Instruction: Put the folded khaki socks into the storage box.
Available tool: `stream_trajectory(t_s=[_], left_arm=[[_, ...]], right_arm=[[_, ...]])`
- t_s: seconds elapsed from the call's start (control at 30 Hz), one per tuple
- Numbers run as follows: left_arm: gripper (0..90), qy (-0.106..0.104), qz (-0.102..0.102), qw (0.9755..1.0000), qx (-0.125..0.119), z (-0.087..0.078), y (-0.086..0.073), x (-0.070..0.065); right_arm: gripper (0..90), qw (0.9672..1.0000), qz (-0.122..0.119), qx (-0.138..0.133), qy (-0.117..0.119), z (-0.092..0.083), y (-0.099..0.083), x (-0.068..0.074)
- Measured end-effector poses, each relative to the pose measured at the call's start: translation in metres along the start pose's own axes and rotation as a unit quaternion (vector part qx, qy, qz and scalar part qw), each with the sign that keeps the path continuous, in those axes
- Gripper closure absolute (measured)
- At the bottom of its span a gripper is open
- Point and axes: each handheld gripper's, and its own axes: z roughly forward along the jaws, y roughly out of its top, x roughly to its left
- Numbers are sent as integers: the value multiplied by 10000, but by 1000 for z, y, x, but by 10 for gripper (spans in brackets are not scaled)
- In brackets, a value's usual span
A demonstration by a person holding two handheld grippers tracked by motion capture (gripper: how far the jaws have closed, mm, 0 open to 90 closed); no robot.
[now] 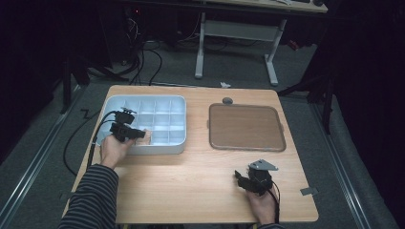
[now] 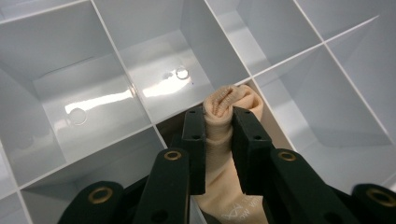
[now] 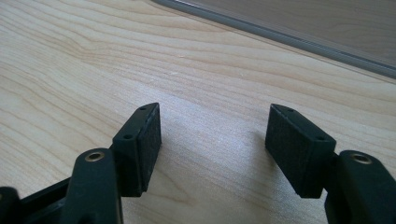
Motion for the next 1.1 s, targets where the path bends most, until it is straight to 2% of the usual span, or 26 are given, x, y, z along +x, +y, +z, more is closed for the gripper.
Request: stream_trajectory(t_s=[0.2,0.37,0.53,0.63,0.8,0.9,1.1], left_arm=[[785,147,96,9996,212,7,-1,-1],[791,96,52,9995,294,11,0,0],[785,143,94,9993,322,11,0,-1],[759,178,218,9992,271,11,-1,-3],[678,148,277,9993,188,7,-2,-6],[644,213,374,9990,87,1,-2,-8],[601,216,350,9991,-80,-9,-3,-7]], right_arm=[[360,10000,1,2,-1,0,0,0],[360,10000,-1,1,1,0,0,0],[360,10000,-1,1,-1,0,0,0],[359,10000,1,4,1,0,0,0],[359,10000,3,6,-1,0,0,0],[359,10000,5,7,2,0,0,0],[359,10000,-2,1,7,0,0,0]])
